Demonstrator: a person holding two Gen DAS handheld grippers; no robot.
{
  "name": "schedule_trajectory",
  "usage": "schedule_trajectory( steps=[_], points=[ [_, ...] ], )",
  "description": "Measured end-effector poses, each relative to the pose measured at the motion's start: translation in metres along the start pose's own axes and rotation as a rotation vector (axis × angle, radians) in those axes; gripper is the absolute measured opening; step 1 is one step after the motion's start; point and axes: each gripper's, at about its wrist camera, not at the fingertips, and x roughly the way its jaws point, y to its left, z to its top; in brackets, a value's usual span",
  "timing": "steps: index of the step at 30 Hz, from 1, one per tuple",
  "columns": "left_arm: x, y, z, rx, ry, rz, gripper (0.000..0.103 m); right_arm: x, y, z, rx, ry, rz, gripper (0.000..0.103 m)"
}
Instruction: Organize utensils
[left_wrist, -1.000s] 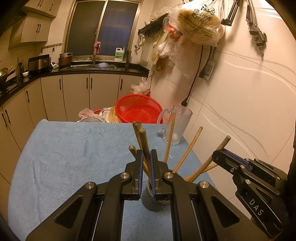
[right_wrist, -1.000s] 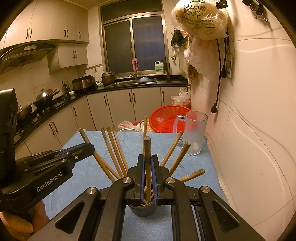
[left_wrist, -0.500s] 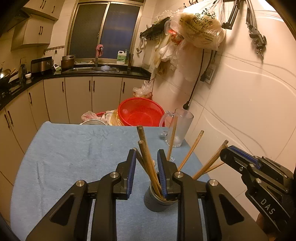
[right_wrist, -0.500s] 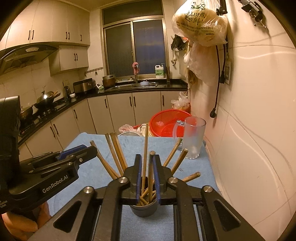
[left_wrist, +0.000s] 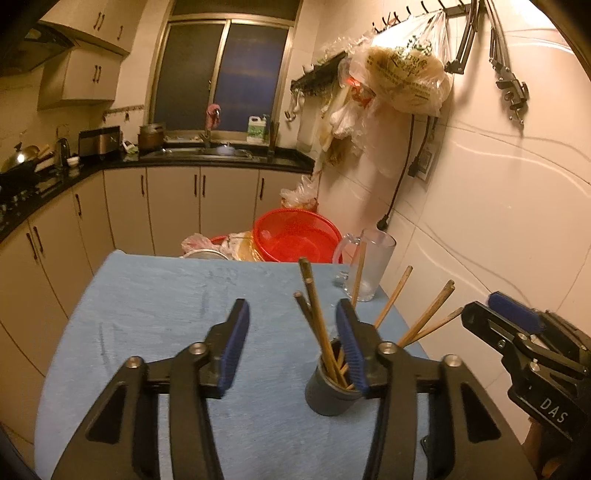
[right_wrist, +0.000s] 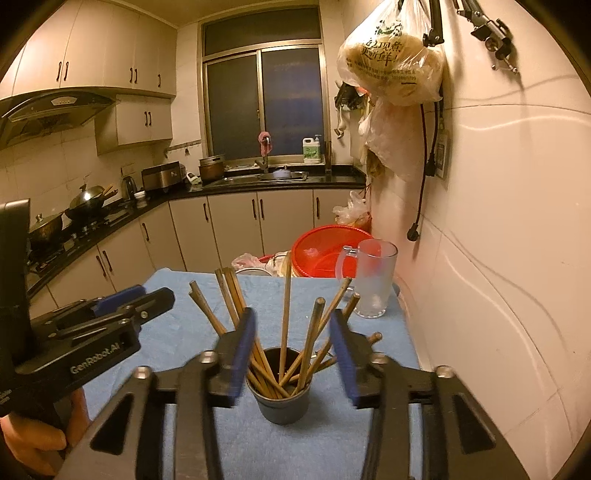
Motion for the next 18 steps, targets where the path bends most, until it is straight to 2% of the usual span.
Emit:
schedule_trajectory(
  steps=[2,3,4,6,8,13,18],
  points=[
    [-0.01,0.003,-0.003,0.009,-0.011,0.025,0.069,-0.01,0.005,-0.002,-0.009,-0.022,-0.032,0.076],
    [-0.016,0.006,-0.006,0.014,-0.017,0.038,0.078,-0.016,0.007,-0.004,-0.014,-0.031,-0.045,0.079],
    [-0.021,0.007,-0.008,0.019,-0.024,0.047,0.081,-0.02,0.009,-0.005,-0.016,-0.034,-0.052,0.083],
    [-0.034,0.011,-0.013,0.03,-0.041,0.066,0.082,-0.03,0.013,-0.009,-0.01,-0.034,-0.063,0.087],
    [-0.047,0.013,-0.02,0.044,-0.05,0.09,0.087,-0.038,0.016,-0.013,-0.006,-0.032,-0.07,0.092],
    [-0.086,0.016,-0.043,0.099,-0.112,0.173,0.1,-0.064,0.025,-0.028,0.006,-0.066,-0.101,0.094],
    [-0.107,0.022,-0.063,0.12,-0.117,0.265,0.103,-0.083,0.034,-0.045,-0.016,-0.097,-0.153,0.099]
  ],
)
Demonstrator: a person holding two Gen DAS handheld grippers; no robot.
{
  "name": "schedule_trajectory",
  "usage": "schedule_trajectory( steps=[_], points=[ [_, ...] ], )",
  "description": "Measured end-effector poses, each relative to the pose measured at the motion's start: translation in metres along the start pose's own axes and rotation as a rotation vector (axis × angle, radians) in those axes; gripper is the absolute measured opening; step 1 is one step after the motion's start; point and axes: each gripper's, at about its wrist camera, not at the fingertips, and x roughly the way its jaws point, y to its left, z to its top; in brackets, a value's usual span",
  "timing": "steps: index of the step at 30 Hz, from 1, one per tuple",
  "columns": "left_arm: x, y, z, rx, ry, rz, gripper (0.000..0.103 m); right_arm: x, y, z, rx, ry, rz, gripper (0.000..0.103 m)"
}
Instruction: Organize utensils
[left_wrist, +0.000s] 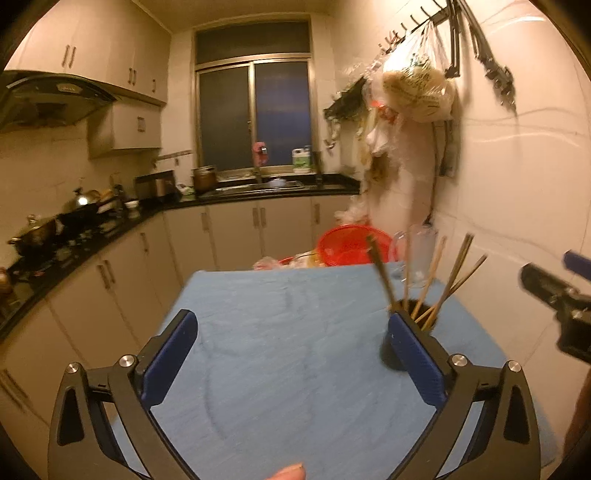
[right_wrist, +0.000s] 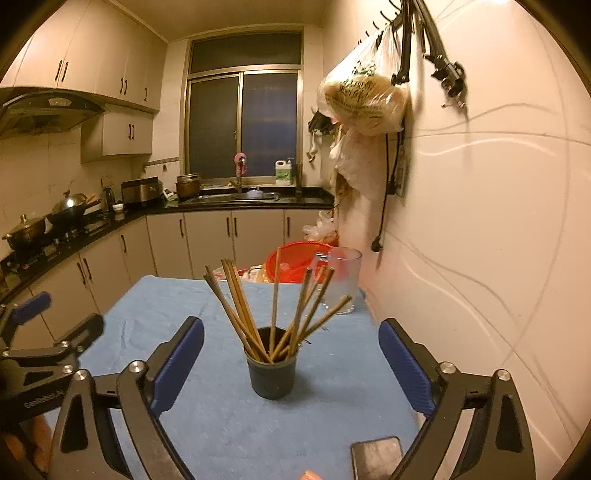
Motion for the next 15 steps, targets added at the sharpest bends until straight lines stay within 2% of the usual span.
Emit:
schedule_trajectory(
  steps=[3,9,15],
  points=[
    [-0.009,0.005,-0.015,0.02,0.005,0.082,0.103,-0.012,0.004,-0.015,-0.021,-0.002,-0.025,0.1],
    [-0.029,0.009,-0.04,0.043,0.068,0.163,0.103,-0.033,0.012,-0.038,-0.051,0.017,-0.052,0.1],
    [-0.066,0.009,-0.056,0.028,0.036,0.142,0.103,-0.063,0.011,-0.056,-0.036,0.021,-0.086,0.1]
  ],
)
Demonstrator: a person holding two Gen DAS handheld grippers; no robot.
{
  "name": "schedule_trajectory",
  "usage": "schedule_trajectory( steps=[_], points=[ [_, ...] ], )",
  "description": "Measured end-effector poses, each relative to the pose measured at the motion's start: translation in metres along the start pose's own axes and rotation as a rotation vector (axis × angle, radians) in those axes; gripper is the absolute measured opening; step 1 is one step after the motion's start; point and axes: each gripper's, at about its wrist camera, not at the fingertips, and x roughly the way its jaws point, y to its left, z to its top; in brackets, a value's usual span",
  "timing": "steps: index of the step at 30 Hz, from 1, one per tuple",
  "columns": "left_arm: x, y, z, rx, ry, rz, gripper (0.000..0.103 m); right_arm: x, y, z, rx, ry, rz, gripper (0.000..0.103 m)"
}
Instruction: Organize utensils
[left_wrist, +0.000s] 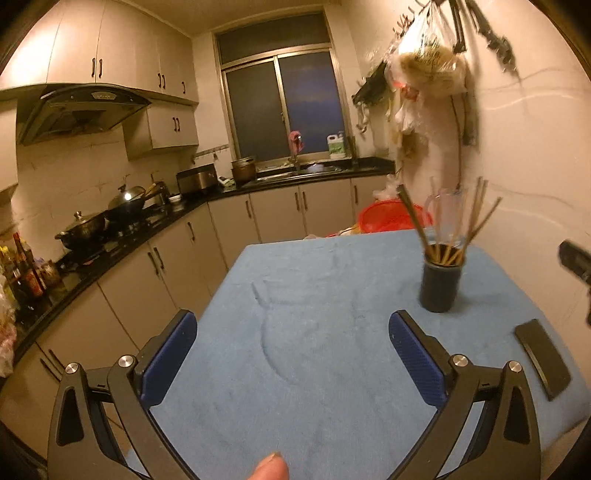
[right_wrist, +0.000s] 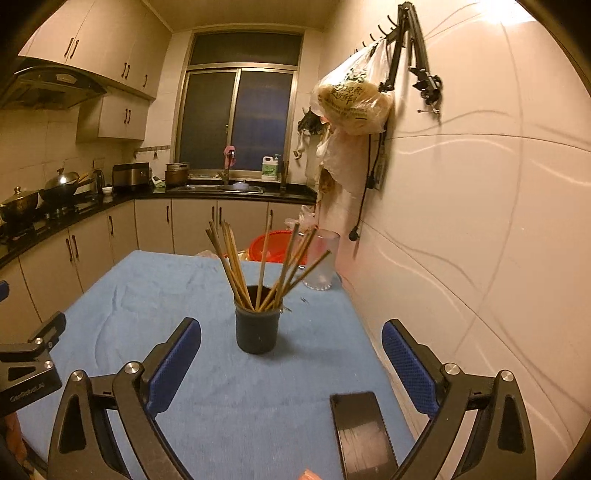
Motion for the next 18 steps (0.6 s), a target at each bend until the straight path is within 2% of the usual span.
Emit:
schedule_trajectory(
  steps=[4,6,9,15,18],
  points=[
    [-0.019,0.008,-0.007,-0.034,0.021,-0.037,0.103,-0.019,-0.003,-0.014,0.028,0.013,-0.008,0.101],
    [-0.024,0.01,-0.011,-0.052,0.022,-0.03,0.103,-0.028,-0.004,-0.021,0.054,0.013,-0.012,0.102],
    [-0.032,0.013,-0.021,-0.069,0.023,0.034,0.103,-0.036,-0.001,-0.034,0.073,0.015,-0.012,0.103],
    [-0.027,0.013,-0.034,-0.092,0.093,0.0,0.103,-0.036,0.005,-0.037,0.07,0.007,-0.013,0.103],
    [-0.028,0.009,-0.038,-0.082,0.095,0.002,0.103,-0.038,0.007,-0.04,0.084,0.0,-0.001,0.103]
  ],
)
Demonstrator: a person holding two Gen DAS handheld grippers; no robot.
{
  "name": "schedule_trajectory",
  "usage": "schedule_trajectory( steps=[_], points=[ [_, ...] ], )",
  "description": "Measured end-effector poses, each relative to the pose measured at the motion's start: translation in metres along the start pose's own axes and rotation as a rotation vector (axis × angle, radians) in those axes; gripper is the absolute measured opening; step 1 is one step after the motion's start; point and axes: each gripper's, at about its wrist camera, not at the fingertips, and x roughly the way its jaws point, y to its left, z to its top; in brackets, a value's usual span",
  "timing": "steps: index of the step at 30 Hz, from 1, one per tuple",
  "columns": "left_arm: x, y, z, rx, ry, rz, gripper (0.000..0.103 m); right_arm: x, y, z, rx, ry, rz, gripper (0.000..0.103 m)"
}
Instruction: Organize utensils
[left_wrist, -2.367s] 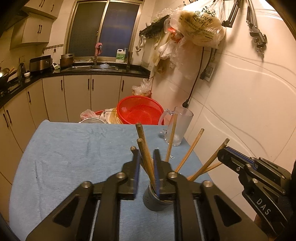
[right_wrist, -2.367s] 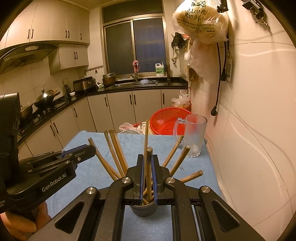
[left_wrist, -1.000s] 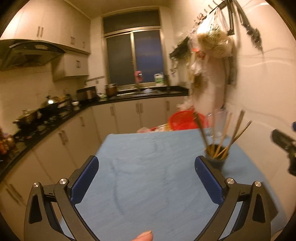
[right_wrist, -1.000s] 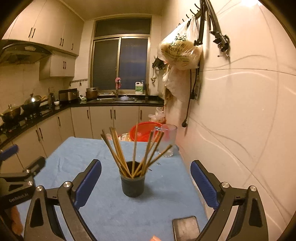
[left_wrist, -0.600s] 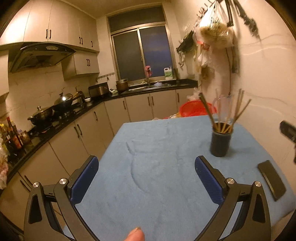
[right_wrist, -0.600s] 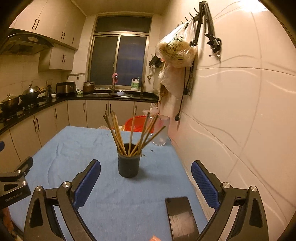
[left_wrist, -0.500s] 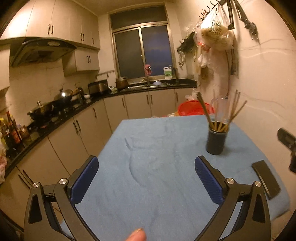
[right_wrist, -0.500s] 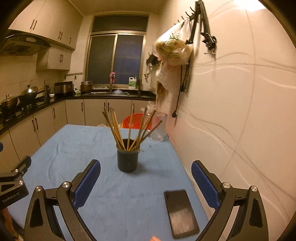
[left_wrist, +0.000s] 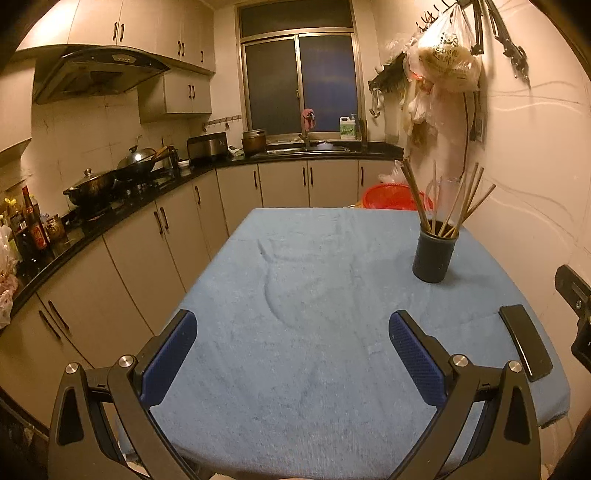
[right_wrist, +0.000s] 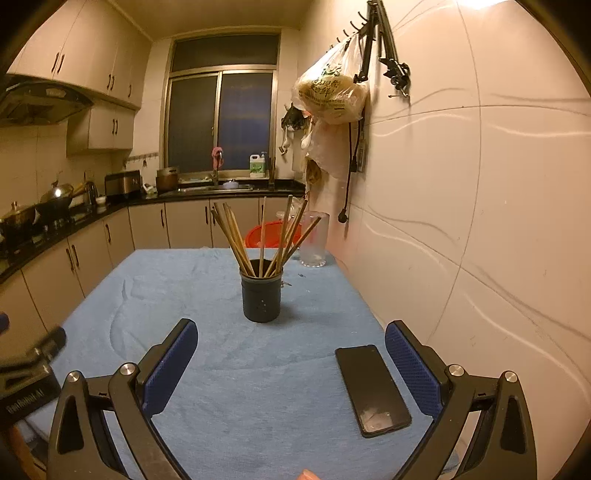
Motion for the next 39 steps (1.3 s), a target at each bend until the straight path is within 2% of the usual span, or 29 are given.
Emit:
schedule_trajectory(
  steps=[6,39],
  points=[
    [-0.004,-0.005,-0.005,0.015,0.014,-0.026,0.103,0.001,0.008,-0.005,-0.027,0.014,0.004,0.103],
    [-0.002,-0.004,-0.007,0.025,0.042,-0.044,0.103,0.011,0.008,-0.011,-0.017,0.057,0.019,0.103]
  ],
)
